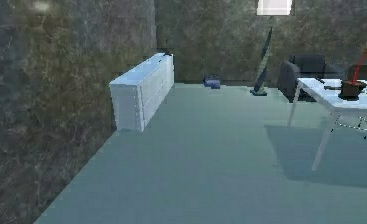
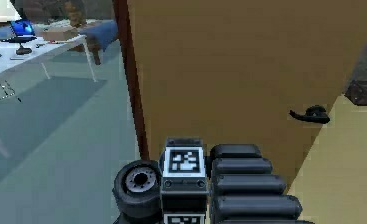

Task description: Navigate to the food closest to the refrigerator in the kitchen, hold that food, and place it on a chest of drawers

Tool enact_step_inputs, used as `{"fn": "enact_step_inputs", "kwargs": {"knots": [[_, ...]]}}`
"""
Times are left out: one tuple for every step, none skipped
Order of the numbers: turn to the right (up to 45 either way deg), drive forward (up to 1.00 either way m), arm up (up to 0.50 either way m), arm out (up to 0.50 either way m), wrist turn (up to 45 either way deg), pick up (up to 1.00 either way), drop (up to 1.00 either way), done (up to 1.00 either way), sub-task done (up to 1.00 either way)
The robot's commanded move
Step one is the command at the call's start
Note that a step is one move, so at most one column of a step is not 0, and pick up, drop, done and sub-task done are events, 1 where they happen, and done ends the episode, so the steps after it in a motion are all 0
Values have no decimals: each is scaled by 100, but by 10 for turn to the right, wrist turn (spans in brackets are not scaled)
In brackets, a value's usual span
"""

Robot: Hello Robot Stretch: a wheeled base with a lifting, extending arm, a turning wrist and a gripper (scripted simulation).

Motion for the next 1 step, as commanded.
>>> {"fn": "enact_step_inputs", "kwargs": {"knots": [[30, 0, 0, 0, 0, 0, 0, 0, 0]]}}
